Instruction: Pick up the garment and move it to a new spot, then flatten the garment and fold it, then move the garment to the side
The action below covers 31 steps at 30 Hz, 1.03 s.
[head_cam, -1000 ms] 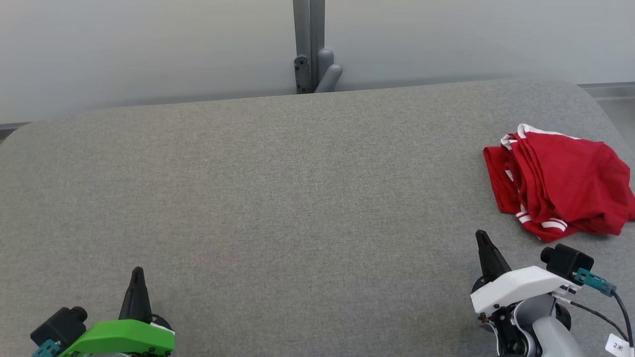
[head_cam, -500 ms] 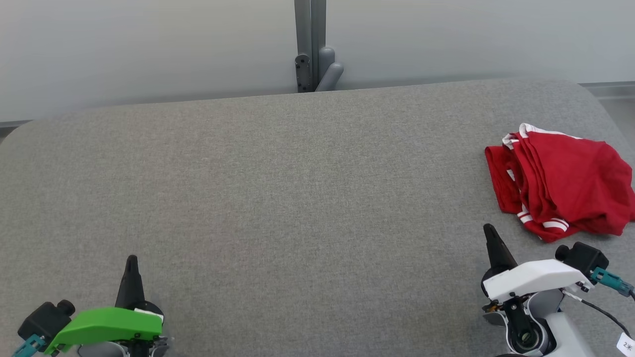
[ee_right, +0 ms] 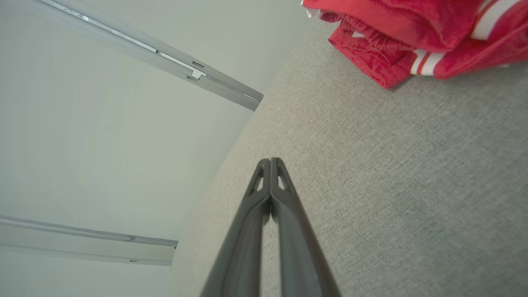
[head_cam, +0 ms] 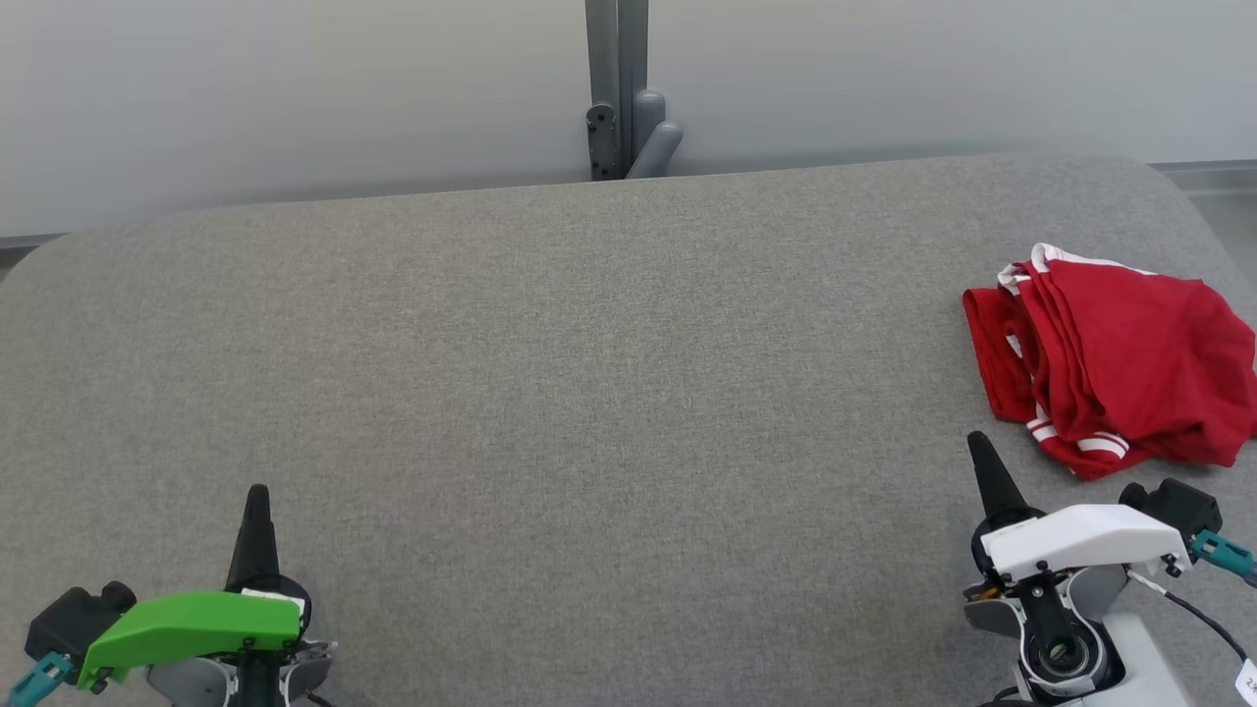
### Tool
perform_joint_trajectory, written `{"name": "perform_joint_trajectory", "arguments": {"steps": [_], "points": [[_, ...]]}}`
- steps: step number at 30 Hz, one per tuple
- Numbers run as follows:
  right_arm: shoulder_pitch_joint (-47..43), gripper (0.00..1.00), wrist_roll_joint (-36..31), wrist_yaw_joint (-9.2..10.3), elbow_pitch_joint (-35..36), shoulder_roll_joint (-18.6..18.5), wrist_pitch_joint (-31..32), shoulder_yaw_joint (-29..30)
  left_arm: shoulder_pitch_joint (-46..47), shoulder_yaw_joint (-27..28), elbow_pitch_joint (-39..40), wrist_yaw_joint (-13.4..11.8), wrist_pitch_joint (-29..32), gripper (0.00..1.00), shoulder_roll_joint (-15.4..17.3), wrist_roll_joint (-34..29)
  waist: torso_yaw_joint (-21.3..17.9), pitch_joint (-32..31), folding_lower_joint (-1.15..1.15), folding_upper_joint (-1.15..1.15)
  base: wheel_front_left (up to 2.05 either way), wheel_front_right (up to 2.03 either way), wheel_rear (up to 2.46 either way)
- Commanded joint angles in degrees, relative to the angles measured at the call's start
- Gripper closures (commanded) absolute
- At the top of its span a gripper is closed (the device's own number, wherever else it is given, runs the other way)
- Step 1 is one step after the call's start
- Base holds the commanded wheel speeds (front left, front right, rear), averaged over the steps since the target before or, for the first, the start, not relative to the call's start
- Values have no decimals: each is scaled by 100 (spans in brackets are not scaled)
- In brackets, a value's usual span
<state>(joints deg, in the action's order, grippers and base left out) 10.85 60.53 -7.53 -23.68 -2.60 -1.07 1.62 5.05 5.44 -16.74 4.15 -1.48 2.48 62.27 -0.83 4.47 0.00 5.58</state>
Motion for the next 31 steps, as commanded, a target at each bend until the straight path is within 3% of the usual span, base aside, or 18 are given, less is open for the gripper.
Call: {"name": "perform_joint_trajectory", "arguments": {"steps": [1, 31], "points": [[116, 100, 205, 3, 92, -32, 43, 52, 140, 27, 97, -16, 50, 100, 39, 210, 2, 3, 0, 0, 0, 0, 0], [158, 100, 1785, 2, 262, -53, 449, 308, 335, 121, 280, -115, 459, 100, 49, 1683, 38, 45, 0, 0, 0, 0, 0]]}}
